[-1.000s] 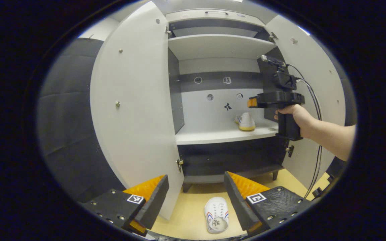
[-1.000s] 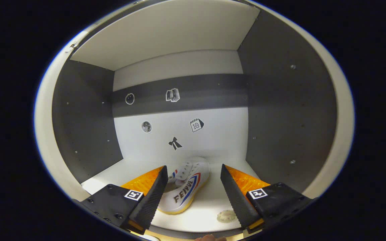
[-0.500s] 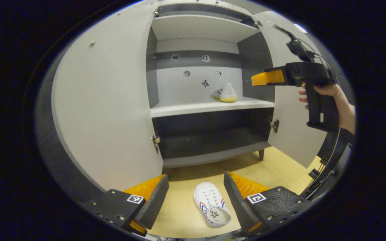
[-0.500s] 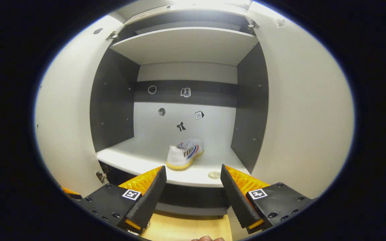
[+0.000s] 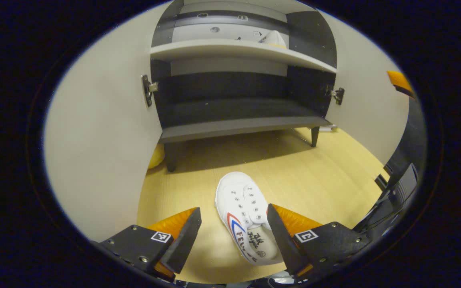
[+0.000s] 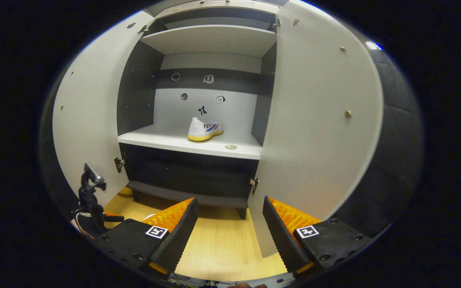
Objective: Grab one shoe with the right hand and put it into the shoe cabinet, grab the other shoe with the left hand and put it into the shoe cabinet; then close the right door with the right hand and the left door with the left hand.
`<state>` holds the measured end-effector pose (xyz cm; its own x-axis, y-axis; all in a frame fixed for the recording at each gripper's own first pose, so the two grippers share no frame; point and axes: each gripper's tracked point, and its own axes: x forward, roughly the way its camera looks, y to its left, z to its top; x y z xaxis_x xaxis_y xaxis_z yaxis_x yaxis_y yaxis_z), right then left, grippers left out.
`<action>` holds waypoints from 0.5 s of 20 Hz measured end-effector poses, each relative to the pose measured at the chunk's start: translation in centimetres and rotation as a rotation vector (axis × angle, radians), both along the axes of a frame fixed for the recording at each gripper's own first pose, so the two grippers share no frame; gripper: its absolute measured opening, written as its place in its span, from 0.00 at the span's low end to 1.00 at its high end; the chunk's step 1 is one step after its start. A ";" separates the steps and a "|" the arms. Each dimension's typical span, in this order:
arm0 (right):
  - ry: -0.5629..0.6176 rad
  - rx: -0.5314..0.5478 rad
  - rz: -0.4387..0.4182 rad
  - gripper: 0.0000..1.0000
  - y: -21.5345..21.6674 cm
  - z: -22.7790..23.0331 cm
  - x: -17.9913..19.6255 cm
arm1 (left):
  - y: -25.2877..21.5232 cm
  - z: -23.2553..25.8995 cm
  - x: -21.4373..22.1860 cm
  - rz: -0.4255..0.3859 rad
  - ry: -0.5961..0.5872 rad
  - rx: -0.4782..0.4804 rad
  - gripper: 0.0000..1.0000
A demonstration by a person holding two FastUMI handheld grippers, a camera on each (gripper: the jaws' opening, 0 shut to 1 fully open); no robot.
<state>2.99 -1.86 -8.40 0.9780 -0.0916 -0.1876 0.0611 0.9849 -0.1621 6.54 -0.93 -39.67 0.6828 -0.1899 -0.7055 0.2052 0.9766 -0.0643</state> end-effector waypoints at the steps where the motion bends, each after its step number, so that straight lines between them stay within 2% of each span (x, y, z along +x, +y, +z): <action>1: 0.003 0.006 -0.026 1.00 -0.9 -0.4 -1.3 | -0.2 -1.0 -0.1 -0.010 0.030 -0.004 0.95; 4: 0.021 0.014 -0.127 0.97 -3.6 -1.6 -4.9 | -0.6 -3.8 -0.4 -0.054 0.091 0.021 0.93; 5: 0.029 0.021 -0.156 1.00 -4.3 -2.0 -5.9 | -0.5 -4.5 -0.3 -0.064 0.103 0.037 0.93; 7: 0.046 0.027 -0.211 0.97 -5.8 -2.5 -7.5 | -0.1 -5.2 -0.4 -0.068 0.124 0.069 0.93; 8: 0.051 0.030 -0.242 1.00 -6.7 -2.7 -8.3 | -0.2 -5.6 -0.6 -0.075 0.141 0.080 0.93; 9: 0.052 0.038 -0.270 1.00 -7.5 -2.9 -9.1 | -0.8 -5.8 -1.0 -0.093 0.160 0.054 0.93; 10: 0.056 0.049 -0.298 1.00 -8.2 -3.1 -9.7 | -1.0 -6.0 -1.2 -0.096 0.175 0.051 0.86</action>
